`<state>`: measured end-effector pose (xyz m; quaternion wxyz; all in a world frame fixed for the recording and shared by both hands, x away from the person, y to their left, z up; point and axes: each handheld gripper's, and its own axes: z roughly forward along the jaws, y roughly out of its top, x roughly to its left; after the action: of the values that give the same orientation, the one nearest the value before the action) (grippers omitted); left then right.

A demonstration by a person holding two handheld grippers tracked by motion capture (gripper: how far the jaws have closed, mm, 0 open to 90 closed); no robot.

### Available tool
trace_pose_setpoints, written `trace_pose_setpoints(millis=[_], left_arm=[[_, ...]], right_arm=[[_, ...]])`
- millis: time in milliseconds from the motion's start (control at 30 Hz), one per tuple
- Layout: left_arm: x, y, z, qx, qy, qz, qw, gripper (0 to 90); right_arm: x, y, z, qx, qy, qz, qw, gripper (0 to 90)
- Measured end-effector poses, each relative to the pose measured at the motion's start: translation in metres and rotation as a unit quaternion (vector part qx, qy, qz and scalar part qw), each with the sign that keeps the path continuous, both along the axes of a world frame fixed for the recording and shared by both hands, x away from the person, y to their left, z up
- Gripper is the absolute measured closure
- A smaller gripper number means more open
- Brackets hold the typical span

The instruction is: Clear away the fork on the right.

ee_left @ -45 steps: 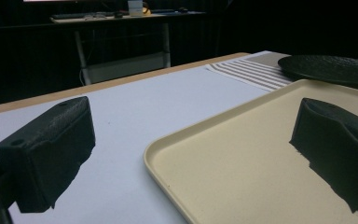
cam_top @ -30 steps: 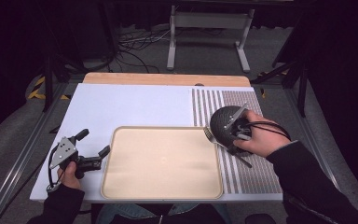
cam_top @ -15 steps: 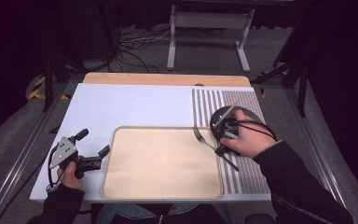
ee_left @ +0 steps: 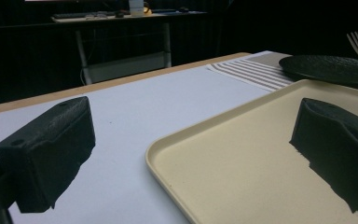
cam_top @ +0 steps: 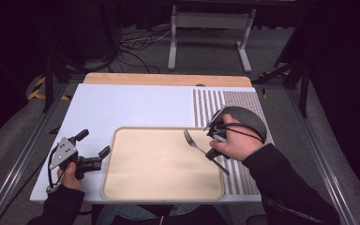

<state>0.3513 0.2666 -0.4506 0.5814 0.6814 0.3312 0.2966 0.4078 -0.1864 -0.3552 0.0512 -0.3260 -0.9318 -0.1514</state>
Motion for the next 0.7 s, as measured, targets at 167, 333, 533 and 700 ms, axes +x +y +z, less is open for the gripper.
trace_pose_setpoints(millis=[167, 333, 533, 700], left_arm=[[0.000, 0.000, 0.000, -0.001, 0.000, 0.000, 1.0000, 0.1], [0.000, 0.001, 0.000, -0.002, 0.000, 0.000, 1.0000, 0.2], [0.000, 0.001, 0.000, -0.002, 0.000, 0.000, 1.0000, 0.2], [0.000, 0.001, 0.000, -0.002, 0.000, 0.000, 1.0000, 0.2]], right_arm=[[0.001, 0.006, -0.003, 0.001, 0.004, -0.008, 1.0000, 84.1], [0.002, 0.012, -0.007, -0.004, 0.007, -0.013, 0.9999, 84.1], [0.002, 0.018, -0.014, -0.004, 0.013, -0.018, 0.9997, 84.1], [0.002, 0.024, -0.020, -0.001, 0.020, -0.024, 0.9995, 84.1]])
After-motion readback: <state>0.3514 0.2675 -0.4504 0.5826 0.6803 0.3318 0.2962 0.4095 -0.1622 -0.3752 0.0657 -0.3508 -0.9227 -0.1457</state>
